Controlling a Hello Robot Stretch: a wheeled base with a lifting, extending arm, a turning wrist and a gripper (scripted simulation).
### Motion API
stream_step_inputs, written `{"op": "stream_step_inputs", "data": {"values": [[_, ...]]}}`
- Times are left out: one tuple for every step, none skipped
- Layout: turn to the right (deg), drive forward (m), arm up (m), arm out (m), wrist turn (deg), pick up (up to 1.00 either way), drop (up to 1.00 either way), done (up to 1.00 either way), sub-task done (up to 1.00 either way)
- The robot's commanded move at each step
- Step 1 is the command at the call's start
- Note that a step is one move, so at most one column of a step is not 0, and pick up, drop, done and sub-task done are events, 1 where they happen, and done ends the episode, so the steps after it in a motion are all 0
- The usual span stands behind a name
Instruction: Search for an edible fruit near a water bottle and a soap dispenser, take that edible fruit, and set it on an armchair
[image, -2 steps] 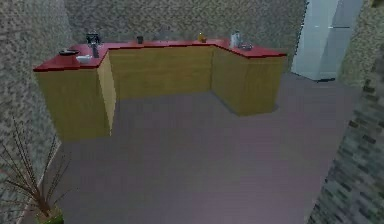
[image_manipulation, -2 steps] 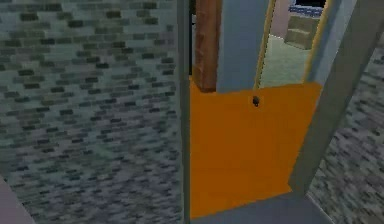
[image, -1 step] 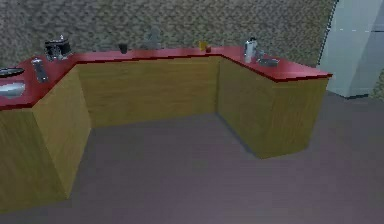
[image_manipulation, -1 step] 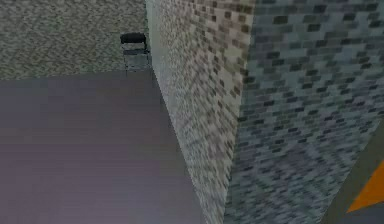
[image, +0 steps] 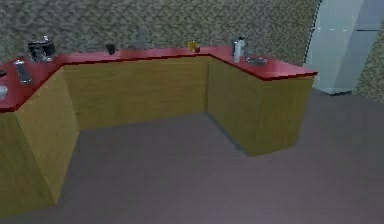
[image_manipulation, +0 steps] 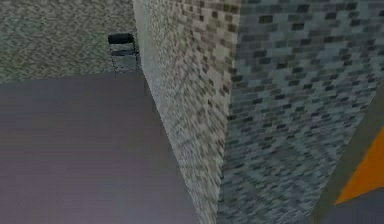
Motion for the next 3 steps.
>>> {"op": "stream_step_inputs", "data": {"values": [[0.0,1.00,0.00,0.00,0.0,0.00,0.00,0.00,0.00],[0.0,0.65,0.00,0.00,0.0,0.00,0.00,0.00,0.00],[-18.0,0.00,0.00,0.00,0.0,0.00,0.00,0.00,0.00]]}}
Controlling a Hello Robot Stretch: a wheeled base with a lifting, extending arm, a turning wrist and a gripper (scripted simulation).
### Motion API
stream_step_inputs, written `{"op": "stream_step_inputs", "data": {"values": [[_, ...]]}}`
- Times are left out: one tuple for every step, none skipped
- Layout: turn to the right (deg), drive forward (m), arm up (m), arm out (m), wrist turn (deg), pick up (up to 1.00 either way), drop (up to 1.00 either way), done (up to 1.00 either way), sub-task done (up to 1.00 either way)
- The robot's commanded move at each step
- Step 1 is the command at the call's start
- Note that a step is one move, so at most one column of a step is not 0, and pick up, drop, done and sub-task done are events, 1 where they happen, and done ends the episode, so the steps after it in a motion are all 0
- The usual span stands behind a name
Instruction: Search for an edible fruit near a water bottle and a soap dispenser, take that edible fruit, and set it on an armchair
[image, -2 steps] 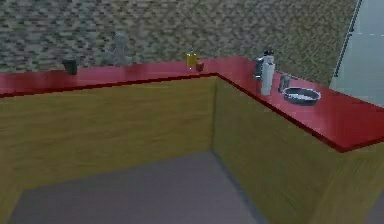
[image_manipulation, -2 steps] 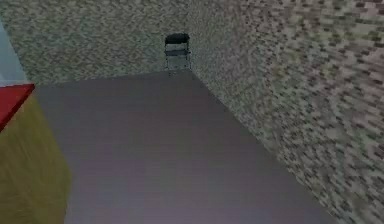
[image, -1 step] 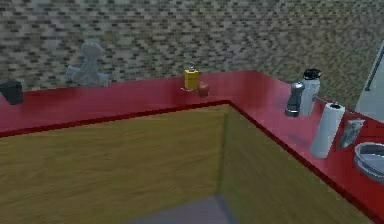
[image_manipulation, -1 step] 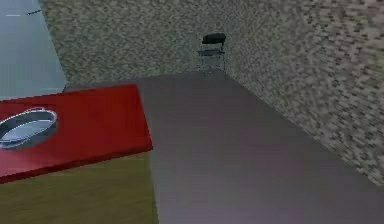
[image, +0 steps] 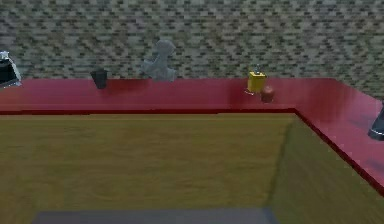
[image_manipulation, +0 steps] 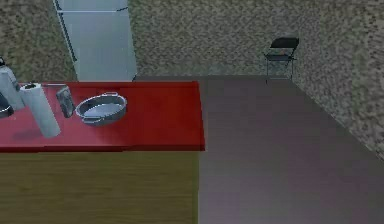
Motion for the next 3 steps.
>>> {"op": "stream_step_inputs", "data": {"values": [[0.0,0.45,0.00,0.00,0.0,0.00,0.00,0.00,0.00],[-45.0,0.00,0.00,0.00,0.0,0.00,0.00,0.00,0.00],[-12.0,0.00,0.00,0.00,0.0,0.00,0.00,0.00,0.00]]}}
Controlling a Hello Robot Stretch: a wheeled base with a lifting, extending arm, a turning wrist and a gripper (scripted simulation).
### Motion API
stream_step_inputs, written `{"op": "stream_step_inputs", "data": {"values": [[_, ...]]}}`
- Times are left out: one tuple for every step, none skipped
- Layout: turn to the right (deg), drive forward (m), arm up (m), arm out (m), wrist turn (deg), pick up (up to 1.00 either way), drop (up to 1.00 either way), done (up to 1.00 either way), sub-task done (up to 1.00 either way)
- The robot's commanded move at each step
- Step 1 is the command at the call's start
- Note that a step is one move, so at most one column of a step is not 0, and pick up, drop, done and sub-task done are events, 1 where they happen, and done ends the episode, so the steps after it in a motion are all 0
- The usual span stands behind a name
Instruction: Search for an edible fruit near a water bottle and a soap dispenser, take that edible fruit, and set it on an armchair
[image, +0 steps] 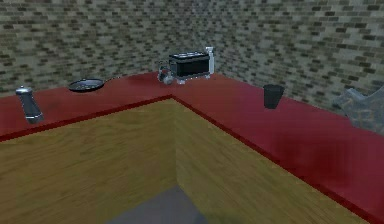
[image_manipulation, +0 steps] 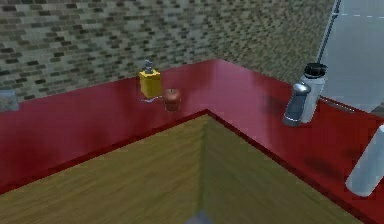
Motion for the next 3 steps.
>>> {"op": "stream_step_inputs", "data": {"values": [[0.0,0.00,0.50,0.00,0.0,0.00,0.00,0.00,0.00],[0.0,0.00,0.38,0.00,0.0,0.00,0.00,0.00,0.00],[0.0,0.00,0.00,0.50,0.0,0.00,0.00,0.00,0.00]]}}
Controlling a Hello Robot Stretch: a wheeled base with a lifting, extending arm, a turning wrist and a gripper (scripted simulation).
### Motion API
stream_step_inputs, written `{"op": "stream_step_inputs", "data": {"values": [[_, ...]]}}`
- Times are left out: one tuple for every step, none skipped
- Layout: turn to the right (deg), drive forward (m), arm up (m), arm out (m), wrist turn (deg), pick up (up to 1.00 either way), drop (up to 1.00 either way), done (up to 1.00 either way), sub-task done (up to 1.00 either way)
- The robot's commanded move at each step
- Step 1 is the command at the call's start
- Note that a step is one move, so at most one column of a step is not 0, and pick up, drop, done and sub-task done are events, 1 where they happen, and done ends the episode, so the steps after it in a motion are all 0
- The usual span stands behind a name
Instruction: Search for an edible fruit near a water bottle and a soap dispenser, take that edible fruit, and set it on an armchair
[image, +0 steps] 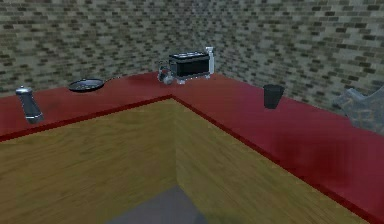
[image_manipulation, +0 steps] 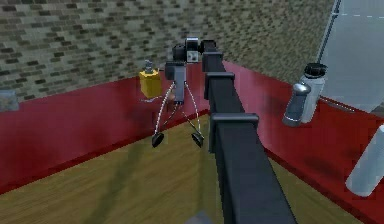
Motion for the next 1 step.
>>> {"op": "stream_step_inputs", "data": {"values": [[0.0,0.00,0.00,0.00,45.0,0.00,0.00,0.00,0.00]]}}
